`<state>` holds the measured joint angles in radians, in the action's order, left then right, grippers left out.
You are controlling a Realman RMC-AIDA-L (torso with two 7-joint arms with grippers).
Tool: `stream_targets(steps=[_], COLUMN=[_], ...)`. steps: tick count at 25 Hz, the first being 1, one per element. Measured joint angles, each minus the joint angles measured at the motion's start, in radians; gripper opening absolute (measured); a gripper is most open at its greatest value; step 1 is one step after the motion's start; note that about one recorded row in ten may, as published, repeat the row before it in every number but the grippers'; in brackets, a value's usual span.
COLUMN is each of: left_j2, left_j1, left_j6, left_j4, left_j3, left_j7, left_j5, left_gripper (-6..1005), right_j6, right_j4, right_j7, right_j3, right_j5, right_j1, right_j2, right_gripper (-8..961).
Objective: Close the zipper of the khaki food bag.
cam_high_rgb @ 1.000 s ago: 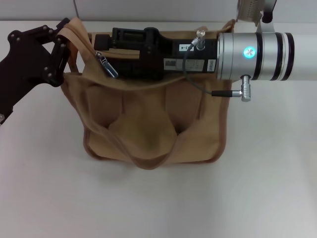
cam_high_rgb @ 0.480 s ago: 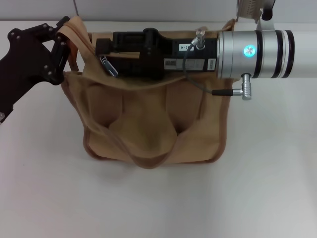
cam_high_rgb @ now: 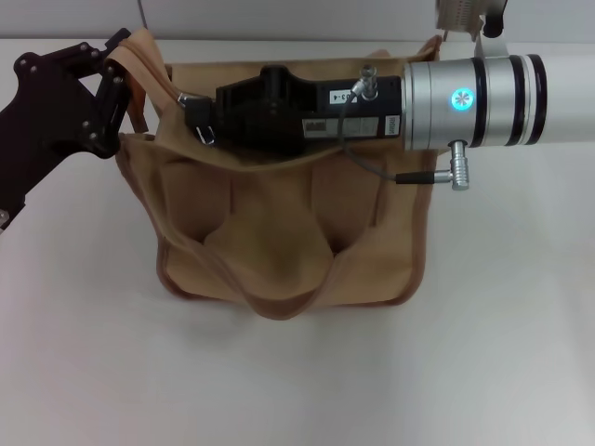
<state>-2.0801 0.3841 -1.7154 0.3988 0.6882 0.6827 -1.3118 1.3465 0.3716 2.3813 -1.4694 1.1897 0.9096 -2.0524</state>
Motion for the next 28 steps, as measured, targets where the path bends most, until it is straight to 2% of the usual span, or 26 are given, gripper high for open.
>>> stream_targets(steps=[3, 6, 11, 18, 28], left_j2=[0.000, 0.001, 0.002, 0.002, 0.005], left_j1=[0.001, 0.001, 0.001, 0.001, -0.015], left_j6=[0.000, -0.001, -0.002, 0.005, 0.022], left_j4=[-0.004, -0.011, -0.012, -0.019, -0.023], left_j3=[-0.002, -0.004, -0.006, -0.007, -0.010], left_j7=[0.000, -0.002, -0.002, -0.009, -0.005], left_j5=[0.000, 0.000, 0.000, 0.005, 0.043], left_gripper=[28, 28, 29, 29, 30], right_j6=[0.000, 0.000, 0.002, 0.022, 0.073], right_j4=[0.001, 0.001, 0.001, 0.001, 0.012], right_j7=[-0.004, -0.009, -0.010, -0.020, -0.043], right_j3=[0.001, 0.001, 0.004, 0.015, 0.043], right_j5=[0.004, 0.005, 0.005, 0.005, 0.005], right_j1=[0.000, 0.000, -0.002, -0.014, -0.070], right_j2=[0.000, 0.000, 0.004, 0.012, 0.042], right_gripper=[320, 108, 4, 4, 3])
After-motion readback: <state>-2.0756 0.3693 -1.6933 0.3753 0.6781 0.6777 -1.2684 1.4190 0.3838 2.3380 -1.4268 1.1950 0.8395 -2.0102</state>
